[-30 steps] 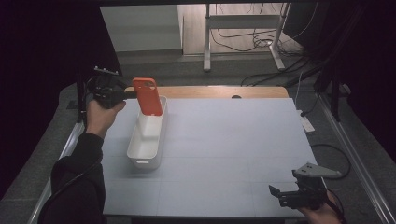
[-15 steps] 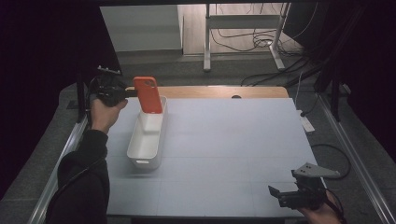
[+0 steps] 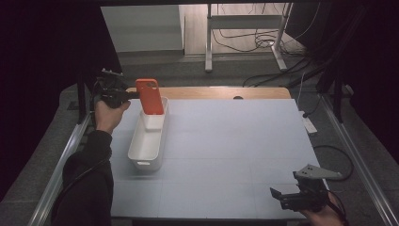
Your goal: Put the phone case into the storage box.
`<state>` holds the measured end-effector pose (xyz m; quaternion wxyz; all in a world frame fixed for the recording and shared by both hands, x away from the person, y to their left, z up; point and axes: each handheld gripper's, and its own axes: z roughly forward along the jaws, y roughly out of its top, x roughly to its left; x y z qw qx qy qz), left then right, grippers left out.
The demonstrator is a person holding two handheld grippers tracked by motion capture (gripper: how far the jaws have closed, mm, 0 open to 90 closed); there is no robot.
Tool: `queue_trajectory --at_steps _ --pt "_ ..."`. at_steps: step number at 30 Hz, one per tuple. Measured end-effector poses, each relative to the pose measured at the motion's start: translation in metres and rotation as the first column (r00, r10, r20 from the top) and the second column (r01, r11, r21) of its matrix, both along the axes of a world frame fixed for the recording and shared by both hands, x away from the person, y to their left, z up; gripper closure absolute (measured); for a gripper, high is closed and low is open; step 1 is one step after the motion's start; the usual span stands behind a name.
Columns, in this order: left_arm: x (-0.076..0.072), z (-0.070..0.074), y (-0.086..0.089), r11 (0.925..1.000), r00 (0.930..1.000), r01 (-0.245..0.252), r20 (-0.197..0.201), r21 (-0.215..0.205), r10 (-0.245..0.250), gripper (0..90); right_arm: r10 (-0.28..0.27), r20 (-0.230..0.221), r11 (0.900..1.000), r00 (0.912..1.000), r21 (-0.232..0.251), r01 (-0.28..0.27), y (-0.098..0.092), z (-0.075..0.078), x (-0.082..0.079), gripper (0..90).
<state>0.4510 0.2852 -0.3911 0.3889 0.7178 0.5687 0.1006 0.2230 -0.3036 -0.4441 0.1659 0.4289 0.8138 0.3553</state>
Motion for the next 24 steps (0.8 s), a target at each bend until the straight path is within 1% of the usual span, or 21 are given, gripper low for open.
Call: queue_trajectory --at_steps 6,9,13,16,20,22,24 --pt "0.004 -0.008 -0.002 1.0 0.9999 0.001 -0.012 0.0 -0.001 89.3 0.005 -0.002 1.0 1.0 -0.003 -0.005 0.0 0.0 0.0 0.0" --pt "0.006 -0.012 -0.005 0.9999 0.9999 0.005 -0.017 0.01 -0.005 89.2 0.006 -0.001 1.0 1.0 -0.003 -0.006 0.0 0.0 0.0 0.0" --pt "0.008 -0.018 -0.006 0.9998 0.9997 -0.002 -0.024 0.019 0.003 89.3 0.007 0.0 1.0 1.0 -0.003 -0.007 0.0 0.0 0.0 0.0" --pt "0.01 -0.022 -0.006 0.9999 0.9995 -0.011 -0.031 0.014 0.011 89.2 0.009 0.001 1.0 1.0 -0.003 -0.009 0.001 0.0 0.0 0.1" --pt "0.012 -0.027 -0.007 0.9996 0.9992 -0.016 -0.036 0.022 0.017 89.2 0.01 0.002 1.0 0.9999 -0.004 -0.01 0.001 0.0 0.0 0.2" --pt "0.013 -0.03 -0.008 0.9997 0.9989 -0.021 -0.041 0.016 0.022 89.3 0.013 0.0 1.0 0.9999 -0.005 -0.013 0.001 0.0 0.0 0.3" --pt "0.014 -0.032 -0.008 0.9996 0.9989 -0.022 -0.042 0.019 0.023 89.2 0.015 0.0 1.0 0.9999 -0.006 -0.015 0.001 0.0 0.0 0.5"
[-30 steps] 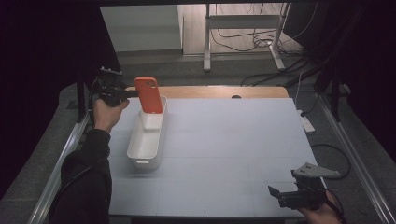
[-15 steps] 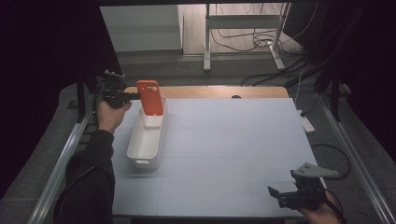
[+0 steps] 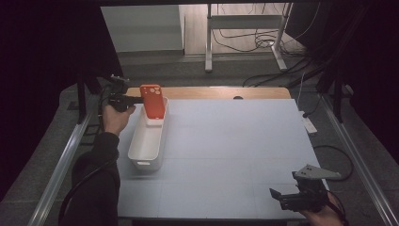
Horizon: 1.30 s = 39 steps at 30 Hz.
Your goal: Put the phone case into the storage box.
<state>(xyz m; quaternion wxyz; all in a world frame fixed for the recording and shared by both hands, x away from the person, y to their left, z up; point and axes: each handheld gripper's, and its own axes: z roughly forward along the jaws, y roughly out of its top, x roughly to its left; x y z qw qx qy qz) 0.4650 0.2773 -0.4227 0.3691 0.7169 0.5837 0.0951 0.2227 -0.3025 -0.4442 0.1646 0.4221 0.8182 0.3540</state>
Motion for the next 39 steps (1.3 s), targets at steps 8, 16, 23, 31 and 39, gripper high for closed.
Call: queue_trajectory --at_steps 8,16,23,31,39 --pt "0.005 -0.011 -0.004 0.9996 0.9997 -0.017 -0.015 0.024 0.017 89.2 0.006 0.003 1.0 1.0 -0.001 -0.006 0.0 0.0 0.0 0.9" --pt "0.008 -0.019 -0.008 0.9986 0.999 -0.031 -0.03 0.041 0.033 89.2 0.012 0.003 1.0 0.9999 -0.002 -0.012 0.001 0.0 -0.001 1.1" --pt "0.01 -0.024 -0.01 0.9976 0.9982 -0.046 -0.035 0.053 0.048 89.1 0.017 0.006 1.0 0.9998 -0.002 -0.017 0.001 0.0 -0.001 1.4" --pt "0.011 -0.029 -0.012 0.9982 0.999 -0.039 -0.022 0.046 0.04 83.3 0.025 0.016 1.0 0.9996 -0.005 -0.025 0.001 0.0 -0.001 1.6" --pt "0.006 -0.024 -0.011 0.9992 0.9993 -0.023 0.031 0.032 0.022 71.1 0.026 0.016 1.0 0.9995 -0.008 -0.025 0.002 0.0 -0.002 1.6"
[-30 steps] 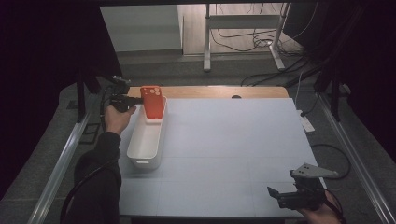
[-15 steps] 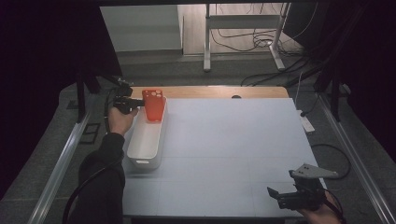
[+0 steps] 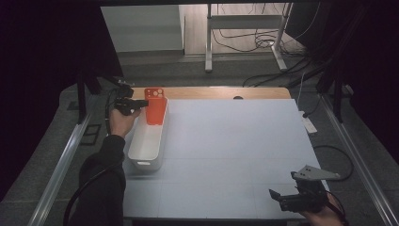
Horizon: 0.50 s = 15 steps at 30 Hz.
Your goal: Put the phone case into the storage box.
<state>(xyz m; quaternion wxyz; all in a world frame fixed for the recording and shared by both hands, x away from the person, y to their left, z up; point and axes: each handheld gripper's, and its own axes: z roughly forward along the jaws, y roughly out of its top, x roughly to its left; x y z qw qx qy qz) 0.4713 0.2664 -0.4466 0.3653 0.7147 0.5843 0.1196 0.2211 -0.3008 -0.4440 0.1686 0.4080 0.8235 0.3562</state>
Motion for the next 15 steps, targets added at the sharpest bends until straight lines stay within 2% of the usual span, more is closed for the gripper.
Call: queue_trajectory --at_steps 5,7,8,9,15 --pt "-0.004 0.003 -0.001 0.9993 0.9988 0.03 0.039 0.023 -0.031 59.5 0.0 0.001 1.0 1.0 -0.002 0.0 0.0 0.0 0.0 1.6" --pt "-0.005 0.004 -0.001 0.9992 0.9986 0.033 0.041 0.022 -0.034 54.7 -0.002 0.002 1.0 1.0 -0.002 0.002 0.0 0.0 0.0 1.6" --pt "-0.006 0.004 -0.002 0.9988 0.9978 0.042 0.051 0.025 -0.043 54.7 -0.002 0.002 1.0 1.0 -0.001 0.002 0.0 0.0 0.0 1.5" --pt "-0.007 0.005 -0.003 0.9984 0.997 0.047 0.06 0.032 -0.048 48.0 -0.004 0.003 1.0 1.0 0.0 0.004 0.0 0.0 0.0 1.2" --pt "-0.013 0.008 -0.007 0.9926 0.9911 0.093 0.088 0.078 -0.1 23.3 -0.025 0.0 1.0 0.9997 0.003 0.025 -0.001 0.0 0.0 0.0"
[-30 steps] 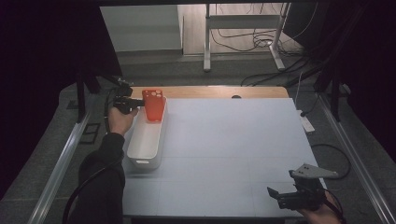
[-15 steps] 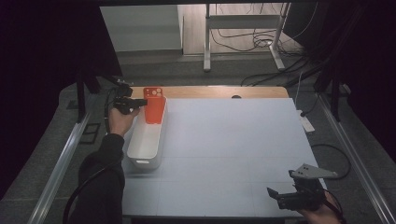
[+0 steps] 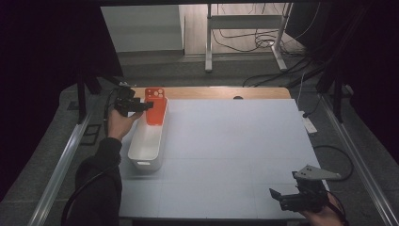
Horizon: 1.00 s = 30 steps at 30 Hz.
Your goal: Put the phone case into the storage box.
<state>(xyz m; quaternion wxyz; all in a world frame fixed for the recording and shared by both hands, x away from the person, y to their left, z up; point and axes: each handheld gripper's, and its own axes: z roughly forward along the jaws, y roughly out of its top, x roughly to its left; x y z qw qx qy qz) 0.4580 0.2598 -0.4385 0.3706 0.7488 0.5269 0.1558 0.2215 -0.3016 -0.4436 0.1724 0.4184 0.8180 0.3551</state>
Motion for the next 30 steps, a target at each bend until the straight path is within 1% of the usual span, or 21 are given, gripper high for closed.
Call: queue_trajectory --at_steps 1,3,5,6,8,9,13,16,18,19,22,28,30 --pt "-0.001 0.001 0.0 1.0 1.0 0.007 0.002 -0.001 -0.007 23.3 -0.002 0.0 1.0 1.0 0.001 0.002 0.0 0.0 0.0 0.0" --pt "-0.004 0.002 0.0 0.9998 0.9998 0.021 0.004 -0.002 -0.021 18.4 -0.011 -0.001 1.0 0.9999 0.002 0.011 0.0 0.0 0.0 0.0" --pt "-0.006 0.004 0.001 0.9991 0.9992 0.039 -0.007 -0.019 -0.039 14.1 -0.021 0.001 1.0 0.9998 0.002 0.021 -0.001 0.0 0.0 0.0" --pt "-0.008 0.004 0.001 0.9987 0.9988 0.047 -0.012 -0.018 -0.047 11.2 -0.025 0.001 1.0 0.9997 0.003 0.025 -0.001 0.0 0.0 0.0" --pt "-0.009 0.005 0.001 0.9984 0.9984 0.054 -0.013 -0.016 -0.054 8.9 -0.028 0.0 1.0 0.9996 0.004 0.028 -0.001 0.0 0.0 0.0" --pt "-0.011 0.006 0.002 0.9977 0.9978 0.065 -0.01 -0.019 -0.065 8.9 -0.03 0.0 1.0 0.9996 0.004 0.03 -0.001 0.0 0.0 0.0" --pt "-0.017 0.009 0.004 0.9952 0.9967 0.082 0.004 -0.053 -0.082 6.2 -0.034 0.002 0.999 0.9994 0.002 0.034 -0.001 0.0 0.0 0.0" --pt "-0.021 0.01 0.003 0.9941 0.9954 0.095 0.017 -0.052 -0.094 4.5 -0.035 0.002 0.999 0.9994 0.001 0.035 -0.001 0.0 0.0 0.0" --pt "-0.023 0.011 0.002 0.9934 0.9948 0.101 0.019 -0.055 -0.1 3.7 -0.035 0.002 0.999 0.9994 0.001 0.035 -0.001 0.0 0.0 0.0" --pt "-0.024 0.011 0.001 0.9933 0.9943 0.105 0.025 -0.048 -0.104 3.7 -0.035 0.002 0.999 0.9994 0.001 0.035 -0.001 0.0 0.0 0.0" --pt "-0.03 0.012 -0.001 0.9911 0.9924 0.121 0.03 -0.056 -0.119 2.2 -0.034 0.003 0.999 0.9994 0.0 0.034 -0.001 0.0 0.0 0.0" --pt "-0.043 0.011 -0.007 0.9875 0.9869 0.155 0.049 -0.029 -0.154 1.5 -0.032 0.004 0.999 0.9995 -0.006 0.032 0.0 0.0 0.0 0.0" --pt "-0.047 0.011 -0.008 0.9867 0.9861 0.158 0.057 -0.036 -0.156 1.4 -0.033 0.005 0.999 0.9995 -0.006 0.033 0.0 0.0 0.0 0.0"
